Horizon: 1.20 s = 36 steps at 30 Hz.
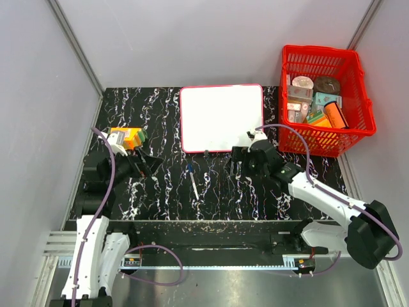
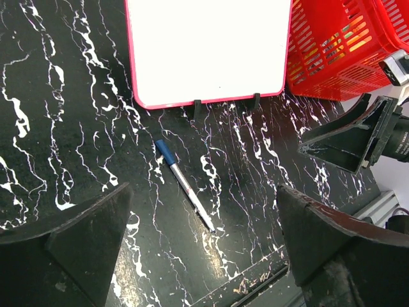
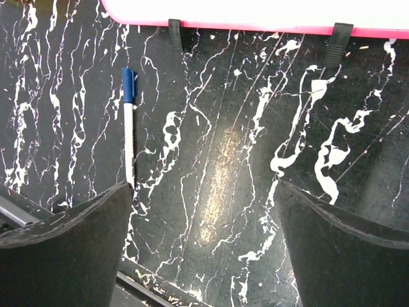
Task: Write a sentence on the whiteboard
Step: Pick up the whiteboard marker from the center of the board.
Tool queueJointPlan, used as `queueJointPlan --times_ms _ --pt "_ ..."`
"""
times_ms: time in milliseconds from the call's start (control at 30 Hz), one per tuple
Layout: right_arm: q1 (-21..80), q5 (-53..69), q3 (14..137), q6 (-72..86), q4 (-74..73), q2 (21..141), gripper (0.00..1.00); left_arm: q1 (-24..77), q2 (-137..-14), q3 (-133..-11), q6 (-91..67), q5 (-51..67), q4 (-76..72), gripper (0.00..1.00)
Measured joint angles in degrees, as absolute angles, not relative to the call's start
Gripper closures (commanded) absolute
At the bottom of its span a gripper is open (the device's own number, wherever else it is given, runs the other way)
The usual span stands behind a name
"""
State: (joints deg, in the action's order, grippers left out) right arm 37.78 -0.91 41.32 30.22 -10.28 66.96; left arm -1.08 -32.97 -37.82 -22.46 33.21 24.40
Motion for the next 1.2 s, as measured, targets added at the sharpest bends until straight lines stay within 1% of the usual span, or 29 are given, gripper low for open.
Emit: queueJointPlan --times_ms 167,300,500,533,633,667,833,867,967,1000,1067,1200 --pt "38.11 1.1 42.76 30.22 -10.79 67.79 0.0 -1.08 -29.56 -37.82 -22.46 32.82 24.34 0.01" --pt "40.53 1.13 45.54 30.09 -12.05 69.41 0.06 -1.08 -26.17 -37.82 -22.44 32.34 24.08 0.01" --pt "48.38 0.71 51.2 30.06 -12.36 75.68 0.12 -1.08 -22.79 -37.41 -22.46 31.53 23.38 0.01" --pt "50.13 0.49 52.47 30.28 -12.58 77.52 0.15 -1.08 -22.35 -37.32 -22.46 31.46 23.31 0.01" --pt "54.43 -0.54 56.03 30.55 -12.84 83.35 0.19 -1.08 -20.73 -37.19 -22.39 31.4 23.11 0.01" --pt "55.77 -1.06 57.43 30.74 -13.19 85.52 0.23 -1.08 -20.16 -37.19 -22.24 31.4 22.96 0.01" --pt "59.64 -4.01 65.25 31.33 -16.25 96.64 0.35 -1.08 -18.57 -37.12 -22.17 31.29 22.5 0.01" --pt "59.72 -4.84 66.85 31.4 -17.06 98.63 0.41 -1.08 -18.55 -37.12 -22.17 31.29 22.48 0.01" --pt "59.64 -7.57 70.37 31.42 -19.64 102.61 0.43 -1.08 -18.55 -37.04 -22.17 31.27 22.48 0.01" --pt "59.64 -8.21 71.16 31.4 -20.03 103.44 0.5 -1.08 -18.55 -36.99 -22.17 31.27 22.48 0.01" --pt "59.64 -8.97 72.38 31.27 -20.53 104.71 0.57 -1.08 -18.55 -36.93 -22.09 31.27 22.48 0.01" --pt "59.64 -9.93 74.0 31.31 -20.93 107.0 0.58 -1.08 -18.55 -36.91 -22.0 31.29 22.48 0.01"
